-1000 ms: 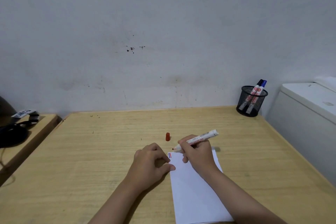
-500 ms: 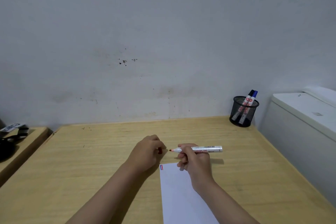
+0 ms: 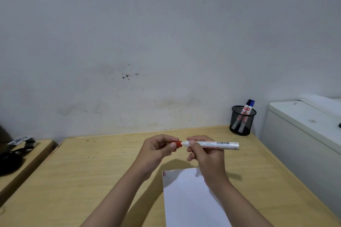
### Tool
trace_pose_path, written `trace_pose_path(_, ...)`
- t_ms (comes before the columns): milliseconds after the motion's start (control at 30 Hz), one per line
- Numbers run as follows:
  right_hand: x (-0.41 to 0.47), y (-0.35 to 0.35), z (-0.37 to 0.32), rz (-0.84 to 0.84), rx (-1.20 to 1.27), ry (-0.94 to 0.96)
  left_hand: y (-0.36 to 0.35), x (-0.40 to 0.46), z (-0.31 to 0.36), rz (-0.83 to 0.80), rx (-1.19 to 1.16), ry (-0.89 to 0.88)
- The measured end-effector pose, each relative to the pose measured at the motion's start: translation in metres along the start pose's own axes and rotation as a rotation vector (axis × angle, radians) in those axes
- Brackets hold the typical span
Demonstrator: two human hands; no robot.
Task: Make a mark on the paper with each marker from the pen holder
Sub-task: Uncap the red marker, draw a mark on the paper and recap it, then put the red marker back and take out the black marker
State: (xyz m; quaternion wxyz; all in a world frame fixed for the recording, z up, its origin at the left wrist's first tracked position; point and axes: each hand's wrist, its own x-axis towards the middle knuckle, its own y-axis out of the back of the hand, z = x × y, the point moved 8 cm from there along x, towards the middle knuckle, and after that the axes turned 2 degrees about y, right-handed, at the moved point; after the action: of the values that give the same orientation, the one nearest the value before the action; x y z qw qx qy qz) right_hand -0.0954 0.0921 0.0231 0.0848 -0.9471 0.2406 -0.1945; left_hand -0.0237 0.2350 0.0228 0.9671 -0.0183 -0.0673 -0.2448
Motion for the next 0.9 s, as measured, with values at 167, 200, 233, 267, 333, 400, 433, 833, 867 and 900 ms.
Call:
trace_pose_path(167, -0.013, -0.005, -0.027, -0.141, -0.032, 0.046, -0.008, -0.015, 0.021, -0.049, -0.015, -0.067)
trace_pose_path(200, -0.017, -0.007, -0.034, -0.17, -0.033, 0.062, -0.009, -0.019, 0.026, -0.056, -0.014, -0.092)
trace_pose_path(233, -0.02, -0.009, -0.041, -0.194, -0.027, 0.081, -0.01, -0.024, 0.033, -0.061, -0.019, -0.118)
trace_pose_path(267, -0.024, -0.01, -0.048, -0.213, -0.017, 0.101, -0.011, -0.028, 0.04, -0.062, -0.023, -0.15)
trace_pose_path(333, -0.028, -0.013, -0.059, -0.237, 0.007, 0.134, -0.013, -0.036, 0.054, -0.06, -0.026, -0.215)
trace_pose_path(400, -0.031, -0.015, -0.066, -0.25, 0.016, 0.161, -0.015, -0.042, 0.064, -0.051, -0.03, -0.269)
trace_pose_path(433, -0.031, -0.014, -0.067, -0.253, 0.021, 0.166, -0.015, -0.044, 0.068, -0.041, -0.025, -0.285)
trace_pose_path(833, -0.001, 0.012, -0.049, -0.176, -0.275, -0.104, -0.006, -0.007, 0.072, 0.194, 0.239, -0.194)
trace_pose_path(867, 0.005, 0.019, -0.063, -0.139, -0.379, 0.039, -0.009, -0.003, 0.074, 0.184, 0.271, -0.191)
trace_pose_path(900, 0.01, 0.023, -0.075, -0.121, -0.499, 0.16, -0.014, 0.001, 0.076, 0.166, 0.293, -0.186)
